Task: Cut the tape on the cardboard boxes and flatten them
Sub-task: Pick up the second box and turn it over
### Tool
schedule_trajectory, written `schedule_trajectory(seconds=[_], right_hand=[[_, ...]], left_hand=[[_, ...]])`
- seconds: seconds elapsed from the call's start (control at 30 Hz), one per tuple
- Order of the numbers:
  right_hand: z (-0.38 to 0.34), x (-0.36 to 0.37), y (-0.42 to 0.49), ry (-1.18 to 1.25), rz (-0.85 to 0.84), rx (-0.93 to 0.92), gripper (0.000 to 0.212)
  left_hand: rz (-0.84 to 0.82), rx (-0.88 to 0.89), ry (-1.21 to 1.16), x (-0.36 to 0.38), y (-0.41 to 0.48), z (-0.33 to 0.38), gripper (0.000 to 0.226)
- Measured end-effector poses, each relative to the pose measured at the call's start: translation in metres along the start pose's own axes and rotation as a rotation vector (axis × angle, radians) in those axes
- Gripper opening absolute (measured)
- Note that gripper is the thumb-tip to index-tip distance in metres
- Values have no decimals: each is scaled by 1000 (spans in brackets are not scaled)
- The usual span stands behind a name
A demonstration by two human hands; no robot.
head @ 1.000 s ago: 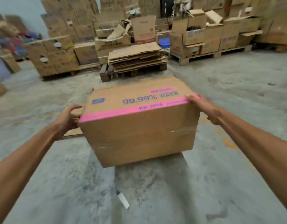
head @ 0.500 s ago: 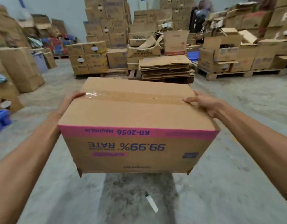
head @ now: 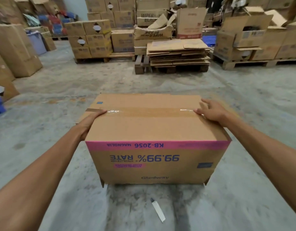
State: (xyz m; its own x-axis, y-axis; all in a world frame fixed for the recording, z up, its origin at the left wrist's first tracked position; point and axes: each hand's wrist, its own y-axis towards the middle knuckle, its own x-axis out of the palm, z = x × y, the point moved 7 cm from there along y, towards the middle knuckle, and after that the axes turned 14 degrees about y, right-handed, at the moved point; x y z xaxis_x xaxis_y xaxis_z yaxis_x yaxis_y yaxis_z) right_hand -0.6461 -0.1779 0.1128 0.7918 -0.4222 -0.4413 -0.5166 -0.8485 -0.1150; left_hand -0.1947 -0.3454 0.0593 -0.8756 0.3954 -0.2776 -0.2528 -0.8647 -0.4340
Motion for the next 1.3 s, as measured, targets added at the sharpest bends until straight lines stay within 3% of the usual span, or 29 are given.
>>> schedule_trajectory(seconds=[0.13,0.27,0.4,0.53,0.6,0.67,0.8,0.87,0.93,1.0,1.07,1.17,1.23,1.3], right_hand=[[16,14,14,-253,-21,-100,65],[15,13,32,-504,-12,-97,62],[7,36,17,-706,34,-89,49],[-4,83,-27,-718,8,-164,57],[-11,107,-51,-736,-75,-230,62],[-17,131,-80,-759,-177,-287,65],[-24,168,-153,-774,-245,-619,66],[-12,186,-195,-830,-290,-983,64],[41,212,-228,-929,-476,-1259,59],[105,233,-236,-981,-572,-1150,55],[152,246,-230,-959,-570,-757,47],[181,246,-216,-842,-433,-248,43],[187,250,-210,-804,-375,-90,43],[192,261,-210,-779,-353,-44,45]], left_hand=[[-132,-33,5,24,12,-14,74],[-97,-42,97,12,25,-6,52],[189,-38,431,0,25,10,49],[544,98,804,17,2,23,49],[605,173,958,33,-8,26,48],[555,231,1062,47,-17,32,56],[464,296,1212,54,-14,36,64],[433,307,1214,53,-11,36,66],[404,300,1190,54,-10,34,66],[390,278,1192,56,-10,36,66],[383,261,1205,58,-10,36,67],[395,251,1223,58,-7,35,68],[395,242,1229,58,-4,36,68],[404,243,1237,57,-3,38,68]])
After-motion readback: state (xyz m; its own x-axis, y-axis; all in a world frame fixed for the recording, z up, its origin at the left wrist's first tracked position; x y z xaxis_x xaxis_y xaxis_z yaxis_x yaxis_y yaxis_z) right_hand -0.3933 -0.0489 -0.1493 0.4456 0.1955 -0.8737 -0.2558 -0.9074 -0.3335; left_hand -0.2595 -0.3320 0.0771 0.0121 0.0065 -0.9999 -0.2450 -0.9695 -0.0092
